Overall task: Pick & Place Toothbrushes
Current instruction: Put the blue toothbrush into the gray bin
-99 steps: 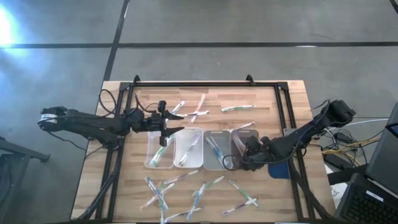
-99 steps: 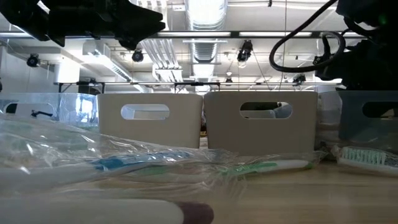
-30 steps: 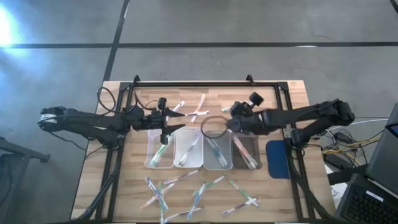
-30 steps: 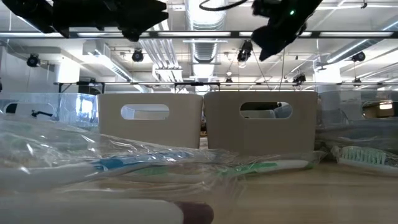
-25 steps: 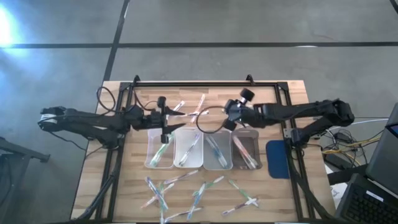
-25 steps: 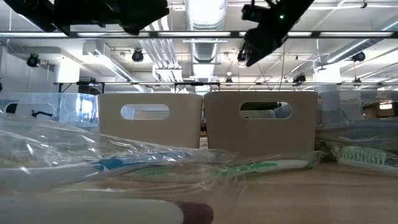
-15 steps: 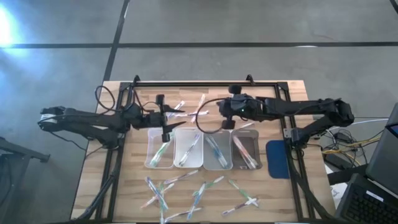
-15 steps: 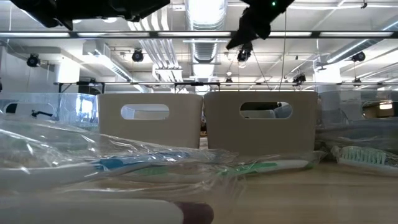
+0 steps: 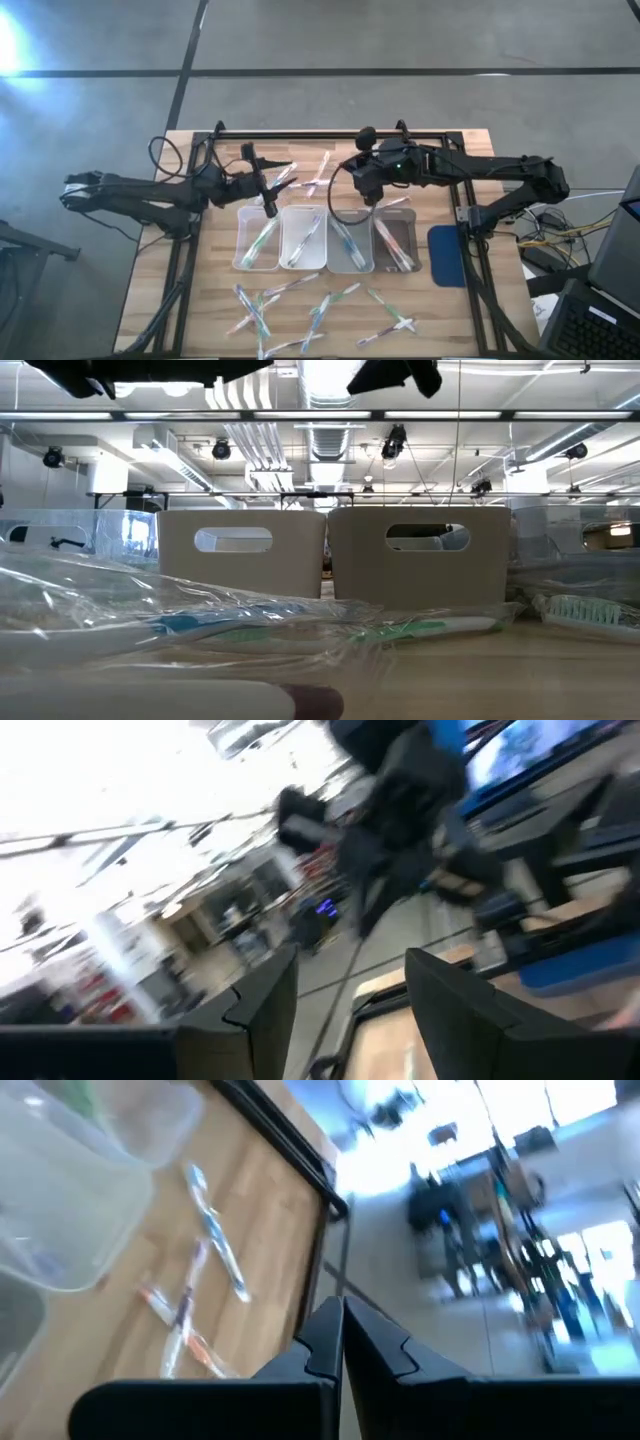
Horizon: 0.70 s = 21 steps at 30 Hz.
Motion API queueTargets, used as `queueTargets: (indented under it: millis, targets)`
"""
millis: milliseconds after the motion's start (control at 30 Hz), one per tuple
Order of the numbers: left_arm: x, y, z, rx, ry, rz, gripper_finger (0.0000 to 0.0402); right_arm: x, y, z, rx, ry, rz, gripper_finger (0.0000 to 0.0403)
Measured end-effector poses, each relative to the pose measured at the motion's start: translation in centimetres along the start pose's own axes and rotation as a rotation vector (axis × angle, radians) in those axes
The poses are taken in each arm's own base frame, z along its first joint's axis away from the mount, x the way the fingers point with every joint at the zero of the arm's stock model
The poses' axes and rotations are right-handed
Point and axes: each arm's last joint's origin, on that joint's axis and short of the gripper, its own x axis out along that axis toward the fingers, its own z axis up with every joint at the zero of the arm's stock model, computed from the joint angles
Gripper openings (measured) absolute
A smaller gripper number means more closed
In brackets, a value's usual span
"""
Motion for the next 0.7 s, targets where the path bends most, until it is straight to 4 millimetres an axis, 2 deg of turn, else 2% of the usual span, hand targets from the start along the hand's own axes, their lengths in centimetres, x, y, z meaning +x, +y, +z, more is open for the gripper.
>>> queueTargets:
  millis: [133, 400, 533, 700]
  targets:
    - [-0.1, 0.0, -0.1, 0.0, 0.016, 0.021, 0.019, -0.4, -0.1, 1.1, -0.078, -0.107, 0.083, 0.0008]
    - [-0.1, 0.0, -0.1, -0.02, 0.016, 0.02, 0.019, -0.6, 0.7, 4.9, -0.143, -0.115, 0.214, 0.0008]
    - [-0.1, 0.0, -0.2, -0.044, 0.023, 0.015, 0.019, -0.1, 2.0, 6.6, -0.113, -0.069, 0.318, 0.0008]
    - [-0.1, -0.2, -0.5, -0.108, 0.055, -0.002, 0.0191, 0.6, 4.8, 8.7, -0.106, -0.027, 0.434, 0.0008]
